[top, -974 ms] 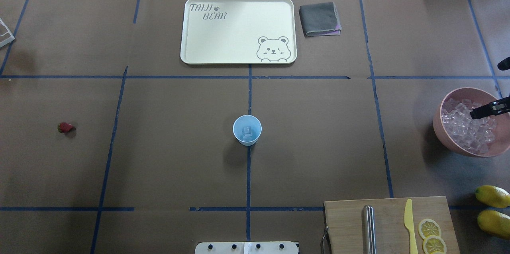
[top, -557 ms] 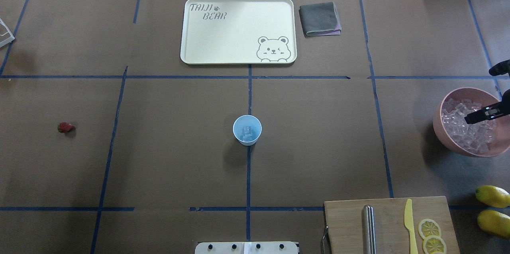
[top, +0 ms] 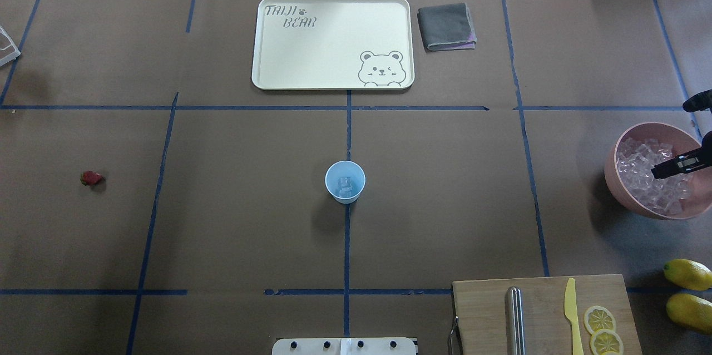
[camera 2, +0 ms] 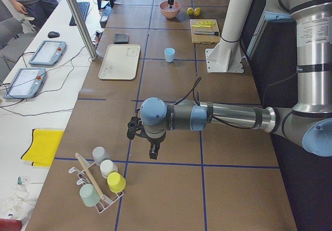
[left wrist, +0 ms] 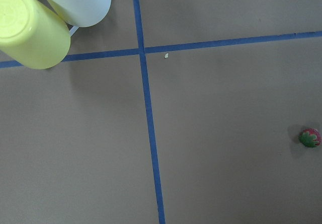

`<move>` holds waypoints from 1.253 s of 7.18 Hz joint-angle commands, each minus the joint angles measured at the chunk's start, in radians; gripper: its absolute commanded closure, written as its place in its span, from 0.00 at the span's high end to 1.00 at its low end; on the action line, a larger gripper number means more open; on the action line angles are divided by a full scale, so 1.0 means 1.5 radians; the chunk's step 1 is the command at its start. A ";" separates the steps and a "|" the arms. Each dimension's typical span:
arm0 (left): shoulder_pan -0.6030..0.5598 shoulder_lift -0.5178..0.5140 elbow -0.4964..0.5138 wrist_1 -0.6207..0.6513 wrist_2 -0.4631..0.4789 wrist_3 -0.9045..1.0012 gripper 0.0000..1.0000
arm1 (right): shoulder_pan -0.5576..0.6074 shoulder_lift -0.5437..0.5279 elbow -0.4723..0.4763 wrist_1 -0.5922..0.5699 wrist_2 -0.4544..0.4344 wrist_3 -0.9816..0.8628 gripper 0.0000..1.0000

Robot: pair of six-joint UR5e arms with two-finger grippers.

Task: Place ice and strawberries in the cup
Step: 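Lower the right gripper into the bowl and grasp a third ice cube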

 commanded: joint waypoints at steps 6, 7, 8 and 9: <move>0.000 0.000 -0.001 0.000 0.000 0.000 1.00 | 0.004 -0.004 0.039 -0.009 0.013 -0.002 0.01; 0.000 0.000 -0.001 0.000 0.000 0.000 1.00 | 0.016 0.004 0.078 -0.048 0.017 0.003 0.01; 0.000 0.000 -0.001 0.000 0.000 0.000 1.00 | 0.016 0.036 0.117 -0.127 0.016 0.003 0.01; 0.000 0.000 -0.001 0.000 0.000 0.001 1.00 | 0.015 0.089 0.120 -0.172 0.016 0.017 0.02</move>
